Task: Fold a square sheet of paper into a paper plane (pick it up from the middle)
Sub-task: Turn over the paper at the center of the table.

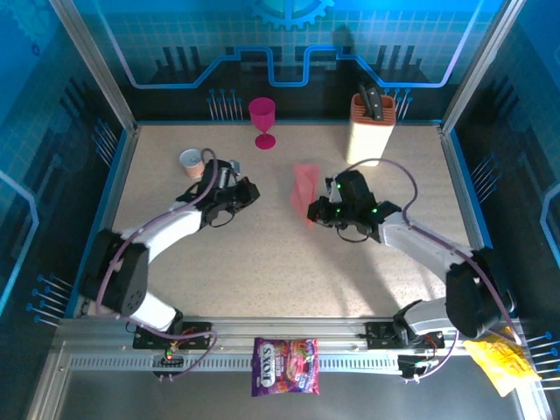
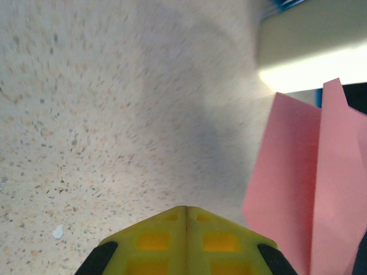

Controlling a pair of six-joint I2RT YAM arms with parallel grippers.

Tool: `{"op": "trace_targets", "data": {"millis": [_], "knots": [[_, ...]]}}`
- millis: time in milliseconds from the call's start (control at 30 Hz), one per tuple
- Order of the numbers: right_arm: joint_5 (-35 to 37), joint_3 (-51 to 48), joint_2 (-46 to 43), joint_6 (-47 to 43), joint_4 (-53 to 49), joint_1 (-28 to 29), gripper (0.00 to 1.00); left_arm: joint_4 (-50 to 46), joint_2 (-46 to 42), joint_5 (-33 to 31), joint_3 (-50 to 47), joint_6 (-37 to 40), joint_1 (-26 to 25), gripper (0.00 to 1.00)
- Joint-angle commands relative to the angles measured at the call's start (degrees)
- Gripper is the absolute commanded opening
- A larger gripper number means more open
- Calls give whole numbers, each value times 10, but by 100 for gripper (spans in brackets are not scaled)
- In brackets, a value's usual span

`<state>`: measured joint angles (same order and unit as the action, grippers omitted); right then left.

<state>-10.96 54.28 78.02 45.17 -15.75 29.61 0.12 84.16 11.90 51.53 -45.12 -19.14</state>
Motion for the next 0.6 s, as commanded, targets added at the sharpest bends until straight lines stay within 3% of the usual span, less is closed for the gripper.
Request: {"op": "trace_targets", "data": {"millis": [0,133,267,400,567], "knots": [[193,77,-14,-116,-266,18,0,-80,-65,-19,-33,-3,3,7],[412,148,28,-152,-402,79,0,-117,-129,-30,-76,0,5,9],[541,175,82,-120,-495,130,0,-141,-176,-31,-114,-3,16,10],[607,194,158,-55,-575,190,0,-167,-212,-37,-133,-6,33,11],[595,233,288,23,-615,285,0,-182,-222,-31,-131,-7,47,12]]}}
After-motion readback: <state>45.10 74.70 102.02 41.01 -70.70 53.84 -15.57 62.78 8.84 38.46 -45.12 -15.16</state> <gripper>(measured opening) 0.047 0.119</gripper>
